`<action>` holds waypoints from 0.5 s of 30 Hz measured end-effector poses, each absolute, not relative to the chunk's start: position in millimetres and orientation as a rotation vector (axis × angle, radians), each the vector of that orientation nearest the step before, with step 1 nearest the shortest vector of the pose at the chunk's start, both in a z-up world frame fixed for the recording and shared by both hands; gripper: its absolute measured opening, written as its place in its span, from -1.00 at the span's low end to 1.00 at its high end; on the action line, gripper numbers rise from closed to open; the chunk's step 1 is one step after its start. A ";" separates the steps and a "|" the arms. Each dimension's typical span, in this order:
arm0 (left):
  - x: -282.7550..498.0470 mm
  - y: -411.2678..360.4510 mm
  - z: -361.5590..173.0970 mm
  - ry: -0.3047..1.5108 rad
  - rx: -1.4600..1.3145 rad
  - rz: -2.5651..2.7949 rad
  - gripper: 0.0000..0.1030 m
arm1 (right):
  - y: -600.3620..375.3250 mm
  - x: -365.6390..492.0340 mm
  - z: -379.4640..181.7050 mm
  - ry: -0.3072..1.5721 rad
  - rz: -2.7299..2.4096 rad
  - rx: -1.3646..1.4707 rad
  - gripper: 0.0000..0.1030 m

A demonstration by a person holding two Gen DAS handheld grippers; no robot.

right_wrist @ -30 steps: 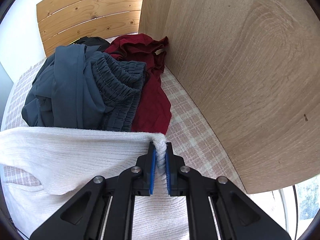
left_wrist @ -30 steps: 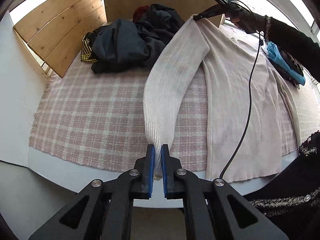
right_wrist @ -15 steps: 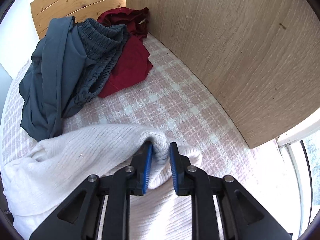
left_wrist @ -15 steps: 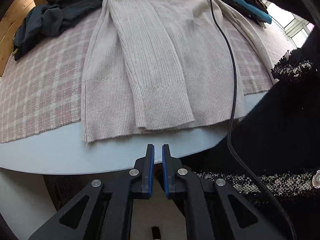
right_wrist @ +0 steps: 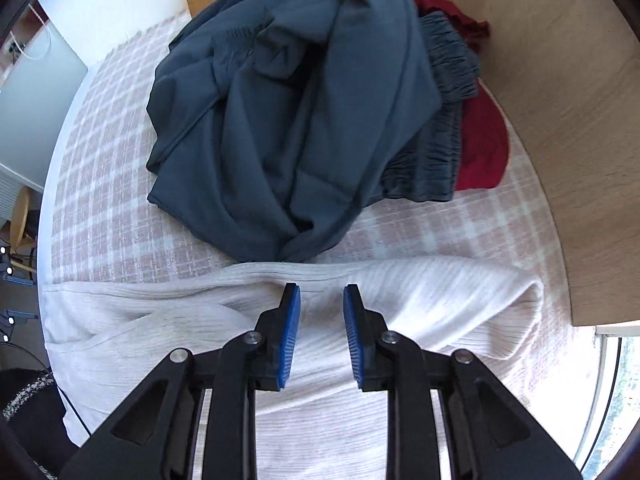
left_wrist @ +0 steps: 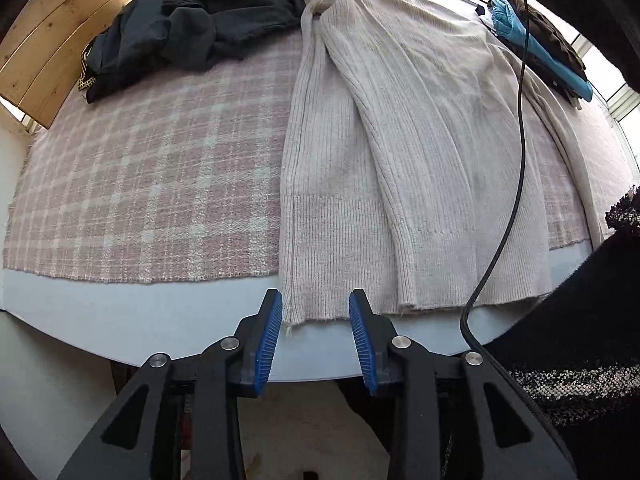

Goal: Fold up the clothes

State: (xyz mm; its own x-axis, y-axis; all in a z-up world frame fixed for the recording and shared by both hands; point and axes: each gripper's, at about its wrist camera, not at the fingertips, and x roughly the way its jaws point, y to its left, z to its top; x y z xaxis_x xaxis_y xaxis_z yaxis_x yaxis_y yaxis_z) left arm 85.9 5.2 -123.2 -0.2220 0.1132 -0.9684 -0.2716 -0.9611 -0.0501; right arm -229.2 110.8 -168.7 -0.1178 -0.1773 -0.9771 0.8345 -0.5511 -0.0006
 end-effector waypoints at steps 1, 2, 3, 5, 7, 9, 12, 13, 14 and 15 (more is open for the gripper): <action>84.4 6.3 -124.1 0.200 -1.781 2.276 -0.36 | 104.1 -225.8 -175.5 0.789 -1.752 1.430 -0.57; 83.8 6.1 -124.4 0.200 -1.779 2.276 -0.36 | 99.9 -224.0 -181.2 0.813 -1.747 1.453 -0.56; 83.9 4.8 -124.0 0.202 -1.777 2.284 -0.36 | 96.9 -223.0 -187.6 0.843 -1.742 1.490 -0.51; 84.6 0.0 -122.3 0.209 -1.776 2.311 -0.36 | 93.7 -220.0 -196.0 0.902 -1.732 1.529 -0.44; 85.0 -5.8 -122.5 0.200 -1.776 2.327 -0.35 | 91.9 -219.4 -196.7 0.924 -1.741 1.530 -0.44; 84.2 -10.6 -125.0 0.189 -1.779 2.337 -0.35 | 93.1 -225.3 -196.5 0.874 -1.750 1.558 -0.44; 81.7 -9.5 -132.2 0.185 -1.771 2.333 -0.35 | 97.3 -233.3 -194.6 0.805 -1.752 1.569 -0.56; 80.5 -8.9 -134.3 0.180 -1.768 2.330 -0.34 | 100.0 -236.0 -193.3 0.785 -1.761 1.573 -0.64; 79.5 -11.2 -133.7 0.176 -1.758 2.330 -0.33 | 104.0 -239.5 -192.0 0.743 -1.763 1.590 -0.70; 77.8 -10.7 -134.4 0.169 -1.752 2.328 -0.29 | 108.1 -243.1 -190.8 0.699 -1.765 1.607 -0.74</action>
State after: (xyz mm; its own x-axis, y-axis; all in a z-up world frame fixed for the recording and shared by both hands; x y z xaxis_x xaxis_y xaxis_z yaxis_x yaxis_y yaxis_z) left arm 77.8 -10.7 -134.4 -0.2634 0.1079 -0.9586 -0.2451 -0.9686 -0.0416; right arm -243.1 108.1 -190.8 -0.0449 -0.1065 -0.9933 0.7578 -0.6515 0.0357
